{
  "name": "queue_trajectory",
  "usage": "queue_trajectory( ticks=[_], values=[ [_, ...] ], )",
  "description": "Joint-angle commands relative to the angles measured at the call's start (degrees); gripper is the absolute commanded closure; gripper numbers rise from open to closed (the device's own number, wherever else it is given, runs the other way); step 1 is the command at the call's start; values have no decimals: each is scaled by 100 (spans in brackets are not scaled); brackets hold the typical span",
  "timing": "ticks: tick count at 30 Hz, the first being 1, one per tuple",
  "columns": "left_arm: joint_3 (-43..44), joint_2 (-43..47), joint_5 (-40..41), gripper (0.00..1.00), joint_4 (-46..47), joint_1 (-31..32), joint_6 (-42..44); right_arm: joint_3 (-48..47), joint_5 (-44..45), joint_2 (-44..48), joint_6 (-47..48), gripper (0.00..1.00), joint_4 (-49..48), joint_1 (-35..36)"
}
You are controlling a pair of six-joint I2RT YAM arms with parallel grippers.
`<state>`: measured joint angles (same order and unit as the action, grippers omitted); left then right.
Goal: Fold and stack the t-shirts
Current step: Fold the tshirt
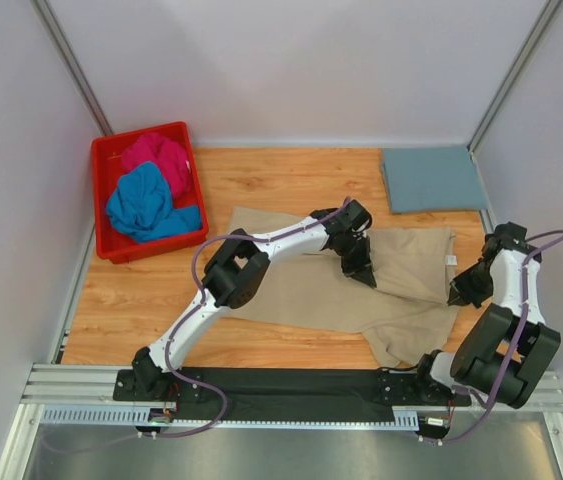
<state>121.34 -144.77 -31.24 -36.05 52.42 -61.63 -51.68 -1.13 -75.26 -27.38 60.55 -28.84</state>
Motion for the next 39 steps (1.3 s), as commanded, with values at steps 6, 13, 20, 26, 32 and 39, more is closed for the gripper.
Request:
queue_trajectory(
  ticks=[6, 13, 20, 26, 32, 39],
  values=[
    [162, 309, 277, 100, -411, -57, 195, 272, 649, 399, -839, 100, -61, 36],
    [153, 318, 373, 100, -446, -57, 283, 563, 956, 214, -1208, 100, -193, 36],
    [179, 492, 391, 80, -683, -66, 511, 555, 851, -172, -1166, 97, -326, 28],
    [-153, 1300, 830, 66, -930, -250, 1021, -131, 597, -24, -533, 63, -473, 28],
    [-471, 1768, 1137, 62, -815, -821, 1512, -1027, -879, -1021, 530, 60, -1693, 28],
    [-594, 1443, 1420, 61, -816, -1691, 2269, -1783, -2066, -2455, 1296, 59, -2627, 28]
  ],
)
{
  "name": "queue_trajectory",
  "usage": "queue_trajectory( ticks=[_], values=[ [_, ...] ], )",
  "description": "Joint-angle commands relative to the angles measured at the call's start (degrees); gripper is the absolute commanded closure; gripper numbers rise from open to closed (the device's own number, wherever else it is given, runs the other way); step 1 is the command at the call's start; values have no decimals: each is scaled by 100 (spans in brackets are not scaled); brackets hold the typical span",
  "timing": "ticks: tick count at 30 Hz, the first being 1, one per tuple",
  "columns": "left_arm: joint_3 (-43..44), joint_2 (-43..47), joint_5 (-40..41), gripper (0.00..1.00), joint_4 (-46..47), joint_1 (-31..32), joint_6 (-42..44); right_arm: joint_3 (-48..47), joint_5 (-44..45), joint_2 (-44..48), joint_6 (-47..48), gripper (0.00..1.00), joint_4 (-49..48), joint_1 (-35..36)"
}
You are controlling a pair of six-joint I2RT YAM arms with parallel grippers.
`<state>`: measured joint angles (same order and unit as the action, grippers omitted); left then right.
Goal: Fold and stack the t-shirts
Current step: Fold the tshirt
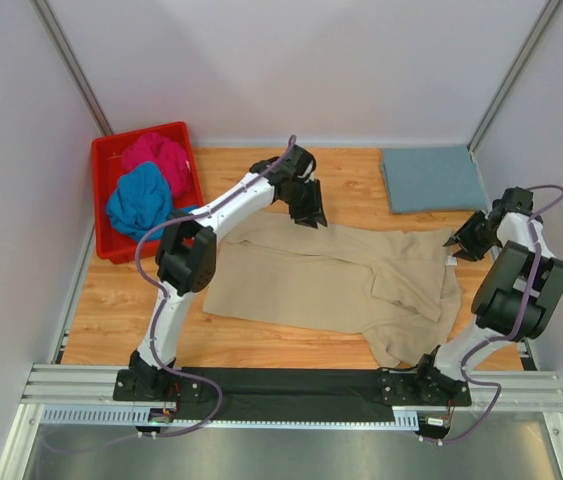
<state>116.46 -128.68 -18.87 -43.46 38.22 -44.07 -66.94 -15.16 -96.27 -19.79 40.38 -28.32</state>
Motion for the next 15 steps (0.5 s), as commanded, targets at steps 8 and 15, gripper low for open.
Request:
queue_trajectory(
  ticks=[8, 15],
  values=[
    [201, -754, 208, 61, 119, -1184, 874, -1049, -594, -1280, 546, 57, -847, -34],
    [263, -1044, 332, 61, 13, -1598, 1006, -1435, -664, -1649, 784, 56, -962, -34]
  ],
)
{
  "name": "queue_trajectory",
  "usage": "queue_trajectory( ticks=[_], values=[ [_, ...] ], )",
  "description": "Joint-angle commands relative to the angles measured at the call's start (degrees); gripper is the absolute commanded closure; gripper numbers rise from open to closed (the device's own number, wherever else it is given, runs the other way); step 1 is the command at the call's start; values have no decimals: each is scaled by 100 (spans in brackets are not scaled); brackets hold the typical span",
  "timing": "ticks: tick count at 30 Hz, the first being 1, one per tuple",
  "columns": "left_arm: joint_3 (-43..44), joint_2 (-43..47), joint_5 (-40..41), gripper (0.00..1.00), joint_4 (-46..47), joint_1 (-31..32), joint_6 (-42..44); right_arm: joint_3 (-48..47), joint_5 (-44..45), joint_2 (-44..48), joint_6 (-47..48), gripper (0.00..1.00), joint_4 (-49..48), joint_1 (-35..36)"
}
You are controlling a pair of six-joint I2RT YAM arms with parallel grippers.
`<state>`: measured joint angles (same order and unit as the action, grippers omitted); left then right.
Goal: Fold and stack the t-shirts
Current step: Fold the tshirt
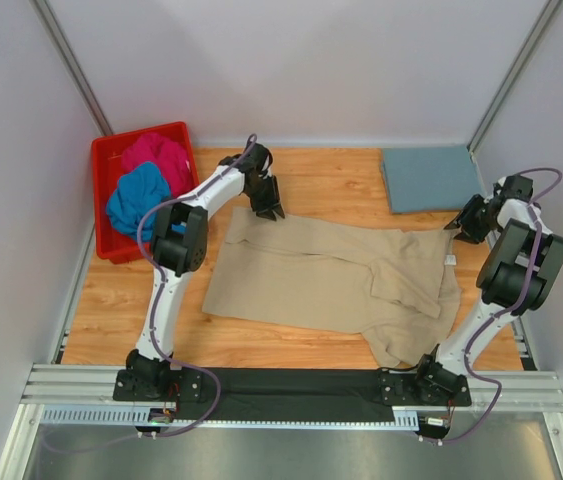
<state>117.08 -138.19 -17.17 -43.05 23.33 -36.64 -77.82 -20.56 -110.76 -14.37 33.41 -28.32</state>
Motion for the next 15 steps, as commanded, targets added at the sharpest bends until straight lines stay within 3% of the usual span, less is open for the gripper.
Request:
queue_trajectory(
  ticks=[1, 11, 15],
  values=[
    [184, -111, 152, 61, -2, -144, 272, -383, -150, -348, 268, 57, -273, -34],
    [166, -252, 275, 61, -134, -250, 412, -488, -247, -798, 277, 64, -546, -34],
    [114, -252, 275, 61, -143, -268, 334, -462, -352, -825, 172, 76, -747, -34]
  ],
)
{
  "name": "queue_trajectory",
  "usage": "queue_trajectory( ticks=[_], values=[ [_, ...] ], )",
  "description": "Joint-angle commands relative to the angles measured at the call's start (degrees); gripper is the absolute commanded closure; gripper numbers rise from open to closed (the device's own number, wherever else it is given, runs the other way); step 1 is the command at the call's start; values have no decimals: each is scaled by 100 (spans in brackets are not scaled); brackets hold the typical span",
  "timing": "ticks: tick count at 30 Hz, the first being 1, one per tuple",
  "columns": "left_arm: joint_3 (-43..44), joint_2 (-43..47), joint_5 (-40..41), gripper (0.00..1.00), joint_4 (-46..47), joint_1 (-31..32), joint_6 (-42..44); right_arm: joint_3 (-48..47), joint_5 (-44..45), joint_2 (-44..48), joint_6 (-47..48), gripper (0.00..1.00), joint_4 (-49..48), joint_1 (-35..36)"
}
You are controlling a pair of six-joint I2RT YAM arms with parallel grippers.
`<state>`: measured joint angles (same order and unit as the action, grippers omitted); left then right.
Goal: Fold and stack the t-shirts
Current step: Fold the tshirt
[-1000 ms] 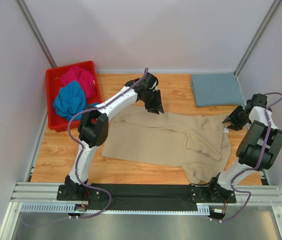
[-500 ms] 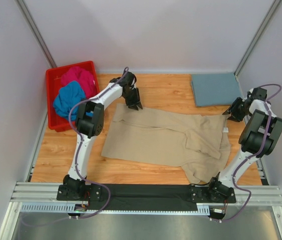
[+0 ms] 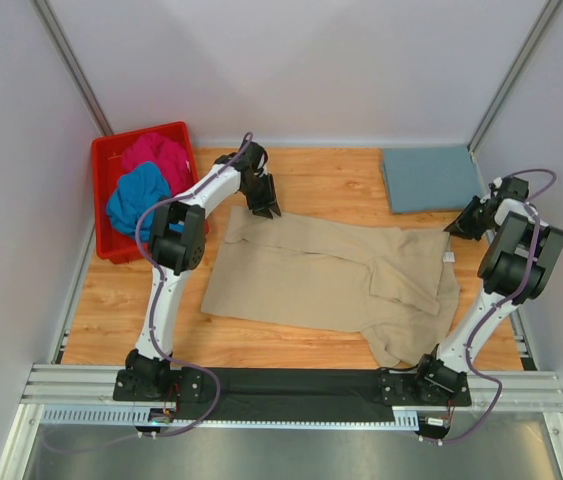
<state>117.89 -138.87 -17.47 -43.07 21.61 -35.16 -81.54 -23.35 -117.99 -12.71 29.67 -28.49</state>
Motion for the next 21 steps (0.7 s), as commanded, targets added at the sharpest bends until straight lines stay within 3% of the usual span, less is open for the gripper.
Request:
queue_trajectory(
  ticks=[1, 4, 12, 21],
  values=[
    [7, -193, 323, 61, -123, -95, 167, -82, -73, -92, 5, 85, -400, -16],
    [15, -202, 499, 61, -219, -113, 44, 67, 208, 74, 58, 99, -541, -42],
    [164, -307, 1009, 61, -580, -218, -193, 112, 903, 224, -302, 100, -892, -253],
    [453, -299, 184, 60, -202, -324, -686, -90, 780, -4, -759, 100, -1025, -236]
  ],
)
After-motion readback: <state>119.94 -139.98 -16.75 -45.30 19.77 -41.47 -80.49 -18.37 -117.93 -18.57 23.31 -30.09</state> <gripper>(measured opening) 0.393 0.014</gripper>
